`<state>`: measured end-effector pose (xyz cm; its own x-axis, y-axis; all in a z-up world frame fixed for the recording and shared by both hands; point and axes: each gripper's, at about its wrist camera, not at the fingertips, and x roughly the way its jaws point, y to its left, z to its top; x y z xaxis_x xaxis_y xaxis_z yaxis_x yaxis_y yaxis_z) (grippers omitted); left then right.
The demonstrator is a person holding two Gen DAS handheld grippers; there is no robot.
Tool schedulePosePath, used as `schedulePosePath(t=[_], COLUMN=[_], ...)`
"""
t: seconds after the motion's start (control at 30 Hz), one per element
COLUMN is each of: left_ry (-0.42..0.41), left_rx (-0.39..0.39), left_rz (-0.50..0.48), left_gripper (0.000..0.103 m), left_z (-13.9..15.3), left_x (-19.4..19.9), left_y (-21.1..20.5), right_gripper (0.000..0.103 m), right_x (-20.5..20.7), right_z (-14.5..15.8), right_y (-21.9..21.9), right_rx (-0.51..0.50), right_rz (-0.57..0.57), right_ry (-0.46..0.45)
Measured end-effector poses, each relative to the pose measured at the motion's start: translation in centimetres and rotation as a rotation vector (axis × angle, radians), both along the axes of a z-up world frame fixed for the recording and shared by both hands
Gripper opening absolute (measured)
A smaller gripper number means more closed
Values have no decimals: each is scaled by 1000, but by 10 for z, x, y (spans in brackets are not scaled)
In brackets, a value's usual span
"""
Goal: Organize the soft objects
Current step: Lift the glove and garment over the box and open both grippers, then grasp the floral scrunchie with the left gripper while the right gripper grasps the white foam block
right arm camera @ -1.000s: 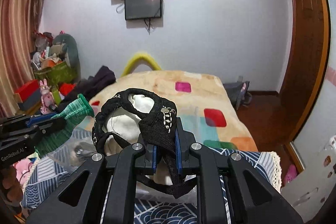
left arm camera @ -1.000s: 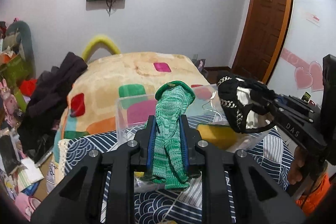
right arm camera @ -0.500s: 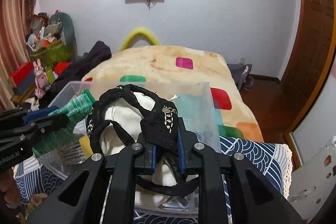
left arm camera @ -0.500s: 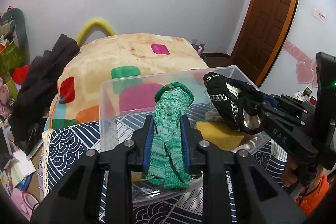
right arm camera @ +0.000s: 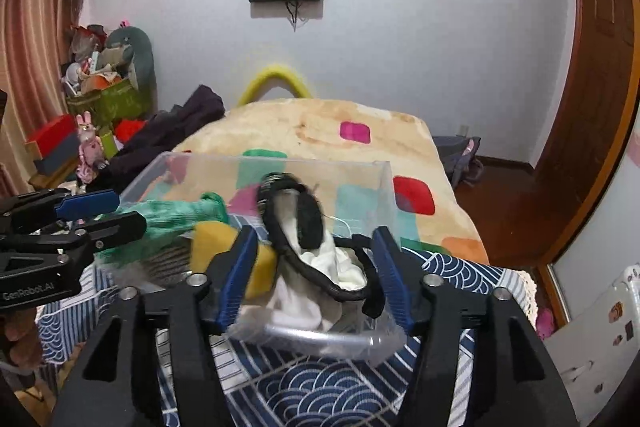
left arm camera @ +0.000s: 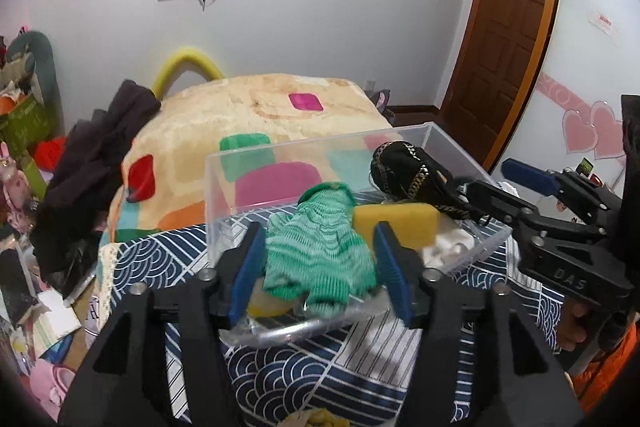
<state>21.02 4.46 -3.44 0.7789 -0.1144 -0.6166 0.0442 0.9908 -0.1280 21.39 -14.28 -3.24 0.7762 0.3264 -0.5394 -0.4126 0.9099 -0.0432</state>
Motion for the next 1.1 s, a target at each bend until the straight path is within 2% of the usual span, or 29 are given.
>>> schedulePosePath(t=[0.13, 0.2, 0.27, 0.43, 0.53, 0.7, 0.93, 1.1], left_ry=[-15, -22, -29, -29, -19, 26, 124, 199], left_rx=[-2, -4, -2, -3, -2, 0, 22, -31], left_rz=[-2, 8, 22, 39, 39, 4, -62, -29], left_gripper=[66, 70, 74, 75, 83, 85, 85, 82], left_z=[9, 14, 17, 20, 17, -1, -44, -74], left_x=[-17, -29, -39, -65, -80, -98, -109, -105], left_y=[2, 7, 12, 22, 26, 23, 1, 12], right_gripper=[62, 67, 78, 79, 80, 80, 80, 80], right_x=[-16, -25, -35, -57, -65, -74, -82, -85], right_z=[10, 14, 17, 18, 11, -8, -34, -46], right_y=[-1, 0, 1, 6, 11, 19, 21, 20], right_rx=[17, 25, 28, 38, 58, 78, 57, 53], right_rz=[16, 33, 44, 73, 106, 124, 109, 106], right_ry=[-48, -64, -86, -130, -108, -59, 13, 59])
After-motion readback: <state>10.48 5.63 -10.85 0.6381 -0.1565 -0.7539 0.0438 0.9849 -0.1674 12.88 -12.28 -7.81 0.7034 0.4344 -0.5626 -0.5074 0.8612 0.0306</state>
